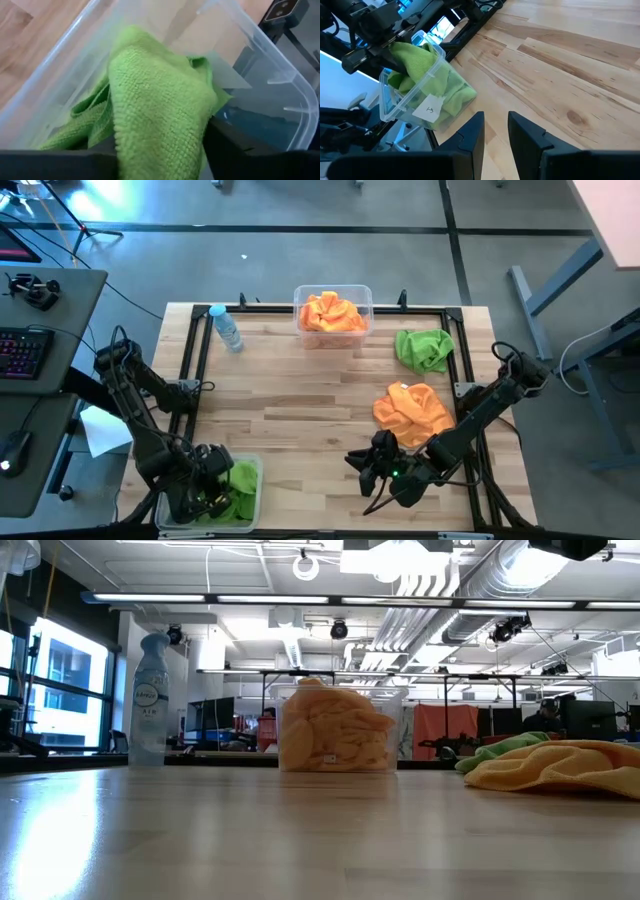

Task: Sort microfiber towel by color & place in baskets
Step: Put the green towel into the bottom transparent bin, then put the orange towel into the top transparent bin

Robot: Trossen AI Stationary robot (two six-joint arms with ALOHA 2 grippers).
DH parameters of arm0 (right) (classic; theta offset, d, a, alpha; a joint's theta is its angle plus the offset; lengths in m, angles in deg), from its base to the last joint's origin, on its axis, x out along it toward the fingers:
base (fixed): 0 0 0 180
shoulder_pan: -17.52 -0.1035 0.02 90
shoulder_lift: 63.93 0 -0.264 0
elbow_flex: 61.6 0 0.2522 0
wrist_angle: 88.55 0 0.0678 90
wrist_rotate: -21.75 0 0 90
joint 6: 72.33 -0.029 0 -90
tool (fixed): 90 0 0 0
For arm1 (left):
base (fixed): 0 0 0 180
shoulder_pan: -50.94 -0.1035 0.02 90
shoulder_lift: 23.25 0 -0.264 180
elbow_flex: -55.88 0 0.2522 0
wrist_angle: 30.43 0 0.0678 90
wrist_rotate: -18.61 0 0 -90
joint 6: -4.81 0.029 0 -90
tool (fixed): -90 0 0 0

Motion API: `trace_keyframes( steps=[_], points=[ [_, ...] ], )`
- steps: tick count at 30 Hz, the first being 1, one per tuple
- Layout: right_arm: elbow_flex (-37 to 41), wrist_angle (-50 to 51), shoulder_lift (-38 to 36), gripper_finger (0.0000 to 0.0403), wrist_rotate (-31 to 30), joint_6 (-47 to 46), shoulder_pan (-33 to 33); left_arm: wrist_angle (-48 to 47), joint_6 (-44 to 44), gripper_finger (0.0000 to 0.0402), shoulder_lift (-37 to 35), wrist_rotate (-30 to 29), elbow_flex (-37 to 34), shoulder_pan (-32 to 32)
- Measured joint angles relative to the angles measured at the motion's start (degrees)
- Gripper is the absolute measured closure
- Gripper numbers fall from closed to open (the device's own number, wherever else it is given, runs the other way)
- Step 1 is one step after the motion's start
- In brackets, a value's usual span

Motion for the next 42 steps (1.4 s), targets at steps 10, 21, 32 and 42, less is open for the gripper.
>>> trace_keyframes(
  steps=[10,21,32,42],
  points=[
    [0.0,0.1,0.0,0.0323,0.0,1.5,0.0,-1.4,2.9,0.0164,-2.5,5.6,0.5,-0.5],
    [0.0,0.9,0.0,0.0323,0.0,1.5,0.0,10.9,11.8,0.0163,-9.4,3.2,5.9,1.7],
    [0.1,1.4,0.0,0.0323,0.0,1.5,0.0,-11.0,-6.3,0.0163,-10.1,0.9,6.7,2.3],
    [0.1,5.7,0.0,0.0323,-0.1,1.0,0.1,10.1,15.0,0.0163,-10.1,-13.1,6.7,2.3]
  ],
)
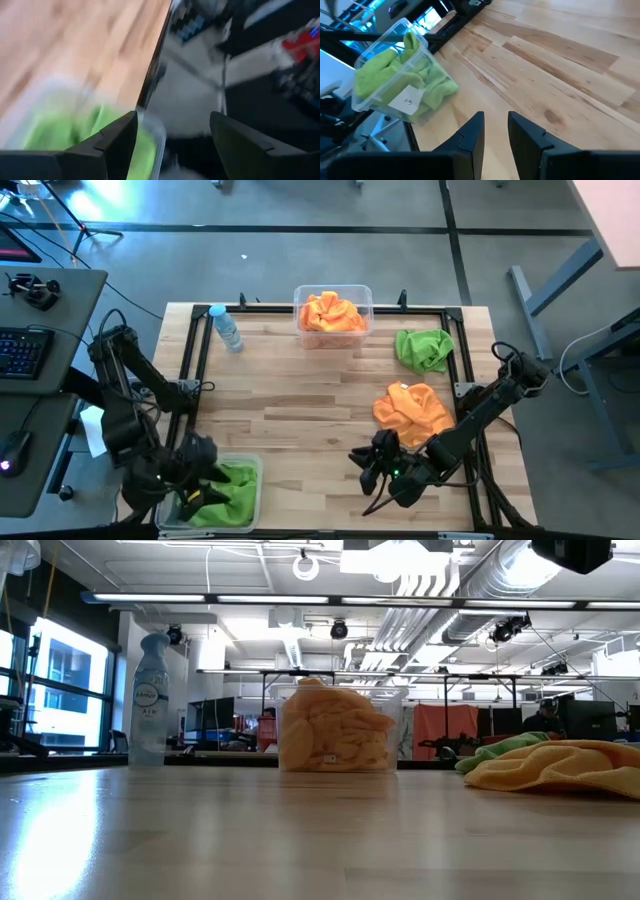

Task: Sort microfiber towel by color & place in baskets
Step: Put the orange towel into the top transparent bin

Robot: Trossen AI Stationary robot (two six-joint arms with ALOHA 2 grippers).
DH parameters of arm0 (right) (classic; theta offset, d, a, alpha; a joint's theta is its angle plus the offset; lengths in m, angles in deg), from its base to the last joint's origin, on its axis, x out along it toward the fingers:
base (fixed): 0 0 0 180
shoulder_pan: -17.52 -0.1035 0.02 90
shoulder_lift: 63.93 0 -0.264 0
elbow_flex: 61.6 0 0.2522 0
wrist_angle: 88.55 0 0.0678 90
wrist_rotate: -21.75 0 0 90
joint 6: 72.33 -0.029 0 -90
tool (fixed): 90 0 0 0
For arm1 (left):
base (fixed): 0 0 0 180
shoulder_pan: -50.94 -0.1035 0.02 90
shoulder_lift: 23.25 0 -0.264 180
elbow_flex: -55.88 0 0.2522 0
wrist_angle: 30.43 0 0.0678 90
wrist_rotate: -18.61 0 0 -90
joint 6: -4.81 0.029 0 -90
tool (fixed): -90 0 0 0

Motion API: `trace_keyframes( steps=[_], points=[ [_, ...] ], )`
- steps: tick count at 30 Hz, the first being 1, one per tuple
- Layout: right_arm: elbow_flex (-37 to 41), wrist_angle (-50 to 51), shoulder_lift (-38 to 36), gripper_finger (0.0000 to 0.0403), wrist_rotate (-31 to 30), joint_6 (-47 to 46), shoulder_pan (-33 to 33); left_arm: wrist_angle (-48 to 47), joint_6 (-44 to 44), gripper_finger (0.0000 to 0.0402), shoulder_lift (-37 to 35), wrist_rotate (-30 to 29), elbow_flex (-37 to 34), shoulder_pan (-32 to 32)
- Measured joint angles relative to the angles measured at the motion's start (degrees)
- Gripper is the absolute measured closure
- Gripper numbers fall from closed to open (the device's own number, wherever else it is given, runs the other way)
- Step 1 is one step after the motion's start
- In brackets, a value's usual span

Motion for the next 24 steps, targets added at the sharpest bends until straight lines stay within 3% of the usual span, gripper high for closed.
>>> trace_keyframes(
  steps=[5,10,12,18,24],
  points=[
    [0.0,1.5,0.0,0.0323,-0.1,1.6,0.3,5.7,7.1,0.0163,0.0,-12.2,0.0,-0.3],
    [0.0,6.2,0.0,0.0323,1.5,-3.0,1.5,4.5,11.0,0.0163,0.0,-15.6,0.0,-5.6],
    [0.0,10.6,0.0,0.0323,3.6,-6.5,2.4,3.7,13.4,0.0163,0.0,-13.2,0.0,-9.9],
    [0.0,23.8,-0.1,0.0341,15.3,-9.1,6.3,4.0,26.4,0.0163,2.3,2.4,0.0,-25.1],
    [0.0,36.9,-2.0,0.0364,22.6,-9.0,11.4,6.7,39.1,0.0163,5.4,6.9,0.0,-35.0]
  ],
)
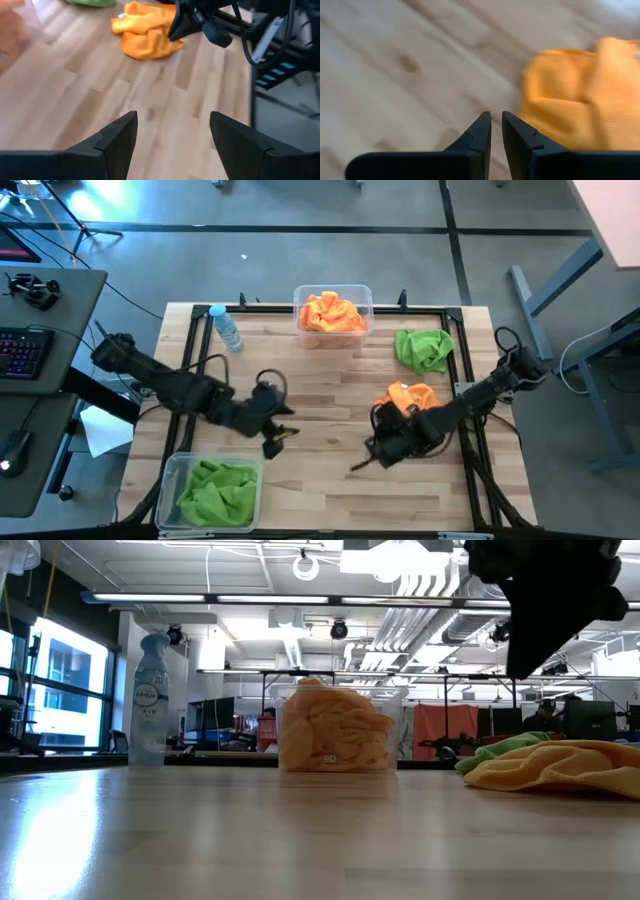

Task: Sort microfiber towel by color & place in baskets
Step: Put the orange towel into the top transparent bin

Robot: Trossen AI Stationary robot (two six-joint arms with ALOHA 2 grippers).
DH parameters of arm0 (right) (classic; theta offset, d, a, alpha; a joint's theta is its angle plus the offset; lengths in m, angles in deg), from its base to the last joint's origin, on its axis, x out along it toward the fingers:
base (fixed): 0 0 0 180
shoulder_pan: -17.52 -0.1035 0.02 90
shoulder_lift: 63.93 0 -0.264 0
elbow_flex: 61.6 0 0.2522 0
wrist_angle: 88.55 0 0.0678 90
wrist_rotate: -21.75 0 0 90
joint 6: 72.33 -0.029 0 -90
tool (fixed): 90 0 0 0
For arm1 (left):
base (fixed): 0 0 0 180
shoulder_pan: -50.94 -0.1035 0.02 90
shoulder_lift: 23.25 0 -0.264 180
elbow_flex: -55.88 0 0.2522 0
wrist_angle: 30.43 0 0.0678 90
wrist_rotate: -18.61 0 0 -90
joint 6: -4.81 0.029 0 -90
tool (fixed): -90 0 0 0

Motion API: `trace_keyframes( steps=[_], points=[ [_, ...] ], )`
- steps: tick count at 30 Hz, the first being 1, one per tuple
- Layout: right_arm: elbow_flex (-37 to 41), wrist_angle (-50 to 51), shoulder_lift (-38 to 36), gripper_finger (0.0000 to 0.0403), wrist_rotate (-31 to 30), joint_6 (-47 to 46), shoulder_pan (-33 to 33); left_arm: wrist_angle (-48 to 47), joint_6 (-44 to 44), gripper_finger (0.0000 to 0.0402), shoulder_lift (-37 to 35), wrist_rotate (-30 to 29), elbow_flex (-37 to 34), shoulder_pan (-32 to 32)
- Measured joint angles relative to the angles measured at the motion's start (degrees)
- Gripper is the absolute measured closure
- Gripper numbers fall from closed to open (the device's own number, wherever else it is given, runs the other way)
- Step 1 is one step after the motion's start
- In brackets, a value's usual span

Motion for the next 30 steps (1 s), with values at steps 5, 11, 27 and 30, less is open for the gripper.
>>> trace_keyframes(
  steps=[5,11,27,30],
  points=[
    [0.0,12.4,-1.2,0.0365,5.0,-0.1,4.5,0.0,6.9,0.0163,0.8,1.3,0.0,-5.3],
    [0.0,22.5,-1.0,0.0328,4.9,0.6,9.1,0.1,16.9,0.0163,0.7,1.4,0.0,-10.2],
    [17.8,7.1,-1.0,0.0211,9.2,0.3,14.0,12.5,21.7,0.0163,0.3,11.4,-10.6,-18.3],
    [21.5,-0.6,-1.0,0.0213,13.6,1.1,14.5,11.8,25.0,0.0163,-0.5,11.6,-10.6,-19.5]
  ],
)
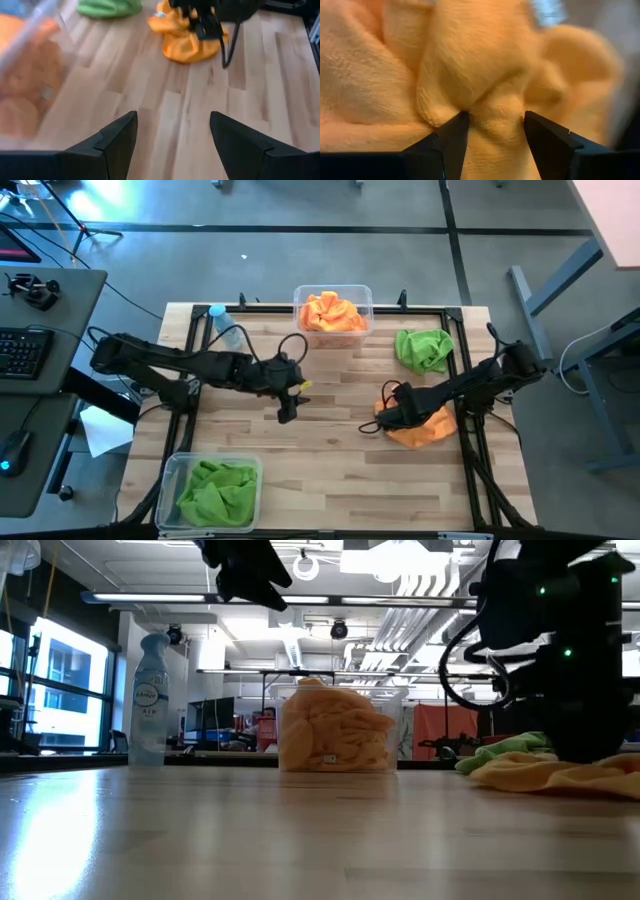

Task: Sort microfiber towel by color & place in baskets
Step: Put the orange towel into the top transparent bin

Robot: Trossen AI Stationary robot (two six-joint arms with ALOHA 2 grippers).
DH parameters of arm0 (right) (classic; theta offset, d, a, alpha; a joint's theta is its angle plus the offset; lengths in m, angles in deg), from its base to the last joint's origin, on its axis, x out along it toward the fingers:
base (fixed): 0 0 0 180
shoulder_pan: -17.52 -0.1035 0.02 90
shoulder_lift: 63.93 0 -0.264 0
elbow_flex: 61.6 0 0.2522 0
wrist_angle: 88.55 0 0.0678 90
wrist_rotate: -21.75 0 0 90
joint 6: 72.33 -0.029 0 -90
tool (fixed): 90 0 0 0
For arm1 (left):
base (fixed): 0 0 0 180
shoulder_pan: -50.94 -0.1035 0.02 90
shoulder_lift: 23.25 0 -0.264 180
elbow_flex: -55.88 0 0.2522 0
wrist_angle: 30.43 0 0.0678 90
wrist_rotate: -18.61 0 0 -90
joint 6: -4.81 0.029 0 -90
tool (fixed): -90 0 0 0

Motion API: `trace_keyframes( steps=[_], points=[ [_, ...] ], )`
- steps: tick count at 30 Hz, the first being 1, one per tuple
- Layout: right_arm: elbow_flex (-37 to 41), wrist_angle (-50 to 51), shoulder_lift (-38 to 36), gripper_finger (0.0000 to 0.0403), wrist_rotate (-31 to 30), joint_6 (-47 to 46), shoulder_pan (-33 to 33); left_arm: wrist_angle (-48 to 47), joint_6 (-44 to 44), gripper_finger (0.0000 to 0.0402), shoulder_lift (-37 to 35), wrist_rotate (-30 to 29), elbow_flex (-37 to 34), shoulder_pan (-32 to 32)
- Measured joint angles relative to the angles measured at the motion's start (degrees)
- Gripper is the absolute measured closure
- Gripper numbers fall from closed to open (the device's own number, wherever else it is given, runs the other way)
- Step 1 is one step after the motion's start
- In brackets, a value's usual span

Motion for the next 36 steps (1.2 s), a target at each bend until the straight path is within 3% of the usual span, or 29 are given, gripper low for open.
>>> trace_keyframes(
  steps=[4,7,9,16,20,23,27,31,36],
  points=[
    [2.1,-7.8,-0.3,0.0270,2.4,-2.9,-0.1,-0.6,5.2,0.0163,-2.2,3.2,0.0,-3.4],
    [-0.9,-5.3,-0.2,0.0353,1.7,-6.9,-1.0,-0.6,9.8,0.0163,-5.0,7.0,0.0,-7.2],
    [-4.8,-2.2,-0.7,0.0387,-0.7,-8.0,-1.6,-0.6,12.4,0.0163,-7.3,9.2,0.0,-10.0],
    [-22.7,15.2,-1.2,0.0374,-8.4,-9.6,-3.5,-2.1,18.0,0.0163,-14.6,14.6,-0.1,-17.9],
    [-34.5,23.9,-1.2,0.0396,-17.9,-10.0,-5.3,0.3,20.0,0.0163,-19.3,15.2,-4.8,-21.1],
    [-42.4,27.2,-1.2,0.0391,-26.3,-9.2,-6.4,5.0,18.0,0.0163,-22.9,19.6,-11.2,-23.8],
    [-51.3,26.7,-1.2,0.0393,-36.6,-1.9,-6.6,10.5,12.8,0.0163,-27.1,24.2,-18.8,-25.4],
    [-58.1,20.2,-1.2,0.0399,-45.4,13.8,-4.3,12.1,9.7,0.0163,-29.7,24.8,-22.3,-25.4],
    [-63.2,4.6,-1.2,0.0400,-45.2,39.2,3.7,12.5,10.4,0.0163,-31.4,24.8,-22.4,-25.4]
  ],
)
